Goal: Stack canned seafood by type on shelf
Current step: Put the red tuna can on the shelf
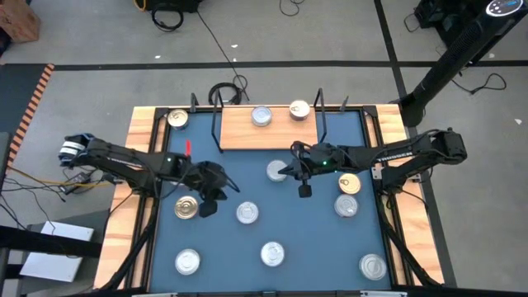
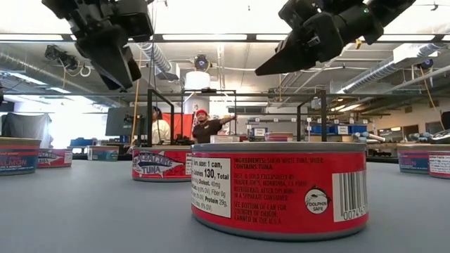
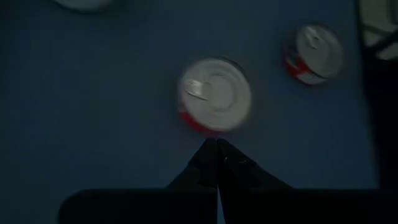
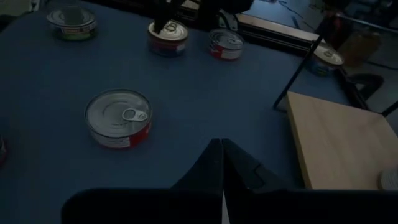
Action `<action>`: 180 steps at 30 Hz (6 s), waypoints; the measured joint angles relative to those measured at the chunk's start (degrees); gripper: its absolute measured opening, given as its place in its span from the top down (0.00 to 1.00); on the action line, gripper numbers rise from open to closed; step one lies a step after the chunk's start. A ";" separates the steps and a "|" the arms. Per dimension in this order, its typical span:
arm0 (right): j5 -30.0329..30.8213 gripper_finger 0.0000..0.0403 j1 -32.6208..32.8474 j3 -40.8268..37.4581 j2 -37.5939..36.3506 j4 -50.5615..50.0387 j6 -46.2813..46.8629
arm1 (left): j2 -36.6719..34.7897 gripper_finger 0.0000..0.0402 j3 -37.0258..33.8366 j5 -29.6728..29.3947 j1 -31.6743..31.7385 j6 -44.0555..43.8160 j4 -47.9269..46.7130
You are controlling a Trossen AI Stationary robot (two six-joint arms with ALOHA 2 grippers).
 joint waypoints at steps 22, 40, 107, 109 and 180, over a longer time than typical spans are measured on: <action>-1.94 0.98 0.00 0.00 0.02 -2.60 -1.18 | 1.29 0.91 7.45 -15.91 -2.93 -23.56 -27.29; -1.96 0.98 -0.20 0.04 0.05 -1.03 -1.05 | 3.11 0.80 5.89 -15.52 6.71 -20.11 -34.02; -1.99 0.98 -0.01 0.07 0.07 -0.75 0.61 | 19.95 0.99 2.50 -17.50 5.75 -14.60 -36.99; -1.98 0.98 -0.01 0.07 0.07 -0.75 0.61 | 19.95 0.99 3.26 -17.47 5.39 -14.21 -36.50; -1.97 0.98 -0.01 0.04 0.07 -2.06 0.77 | 19.91 1.00 9.95 -11.69 -2.32 -3.83 -10.90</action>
